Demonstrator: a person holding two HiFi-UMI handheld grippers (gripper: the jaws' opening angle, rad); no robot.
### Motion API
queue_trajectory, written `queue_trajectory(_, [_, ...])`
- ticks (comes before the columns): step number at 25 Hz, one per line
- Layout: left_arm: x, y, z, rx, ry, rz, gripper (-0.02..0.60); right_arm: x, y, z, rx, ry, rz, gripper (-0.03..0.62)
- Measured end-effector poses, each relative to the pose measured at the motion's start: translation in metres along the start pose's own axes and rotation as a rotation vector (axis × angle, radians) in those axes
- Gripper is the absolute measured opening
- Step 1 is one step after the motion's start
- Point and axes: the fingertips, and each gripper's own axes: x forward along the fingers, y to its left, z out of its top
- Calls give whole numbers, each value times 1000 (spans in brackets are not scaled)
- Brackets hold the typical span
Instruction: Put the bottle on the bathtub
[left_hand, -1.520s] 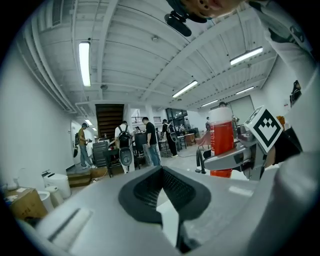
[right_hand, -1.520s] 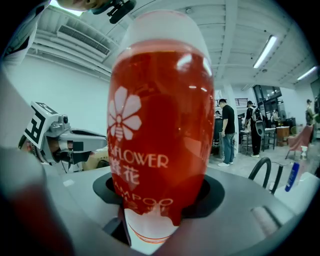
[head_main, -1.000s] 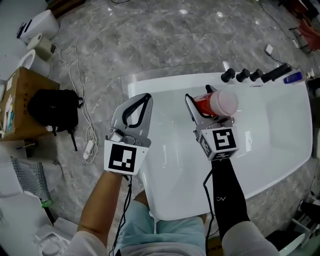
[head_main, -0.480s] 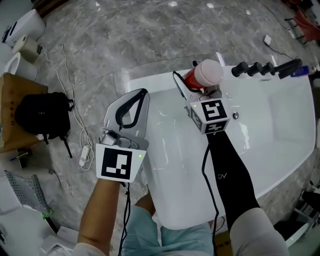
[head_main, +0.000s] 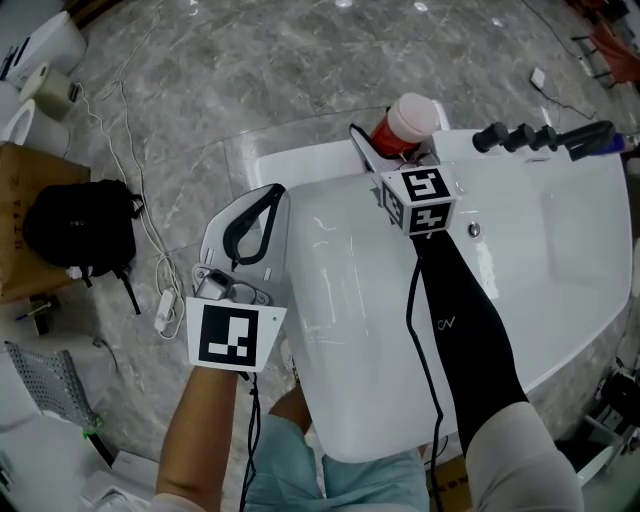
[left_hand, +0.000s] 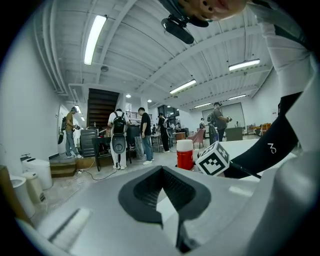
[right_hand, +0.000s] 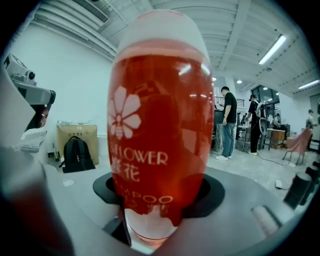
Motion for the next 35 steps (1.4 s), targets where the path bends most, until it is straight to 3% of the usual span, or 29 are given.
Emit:
queue_trajectory(10, [4,2,-6,-15,12,8,2,7,-3,-1,24,-31,0,318])
queue_trajectory(13, [4,2,-2,-8,8,13,2,5,-1,-1,17,-24,2,340])
queue_trajectory(14, [4,1,0,-3,6,12,2,2,0,-2,14,-20,4,378])
queue_trajectory(16, [3,1,5,2,3,12,2,-7,1,-4,12,-15,1,373])
queue_trajectory(27, [-15,-13,64,58,-33,38,2,-46,6,8,32,24,21,387])
queue_trajectory(35, [-45,-40,112,84,-28,107,2,-116,13,56,28,-21,69,372])
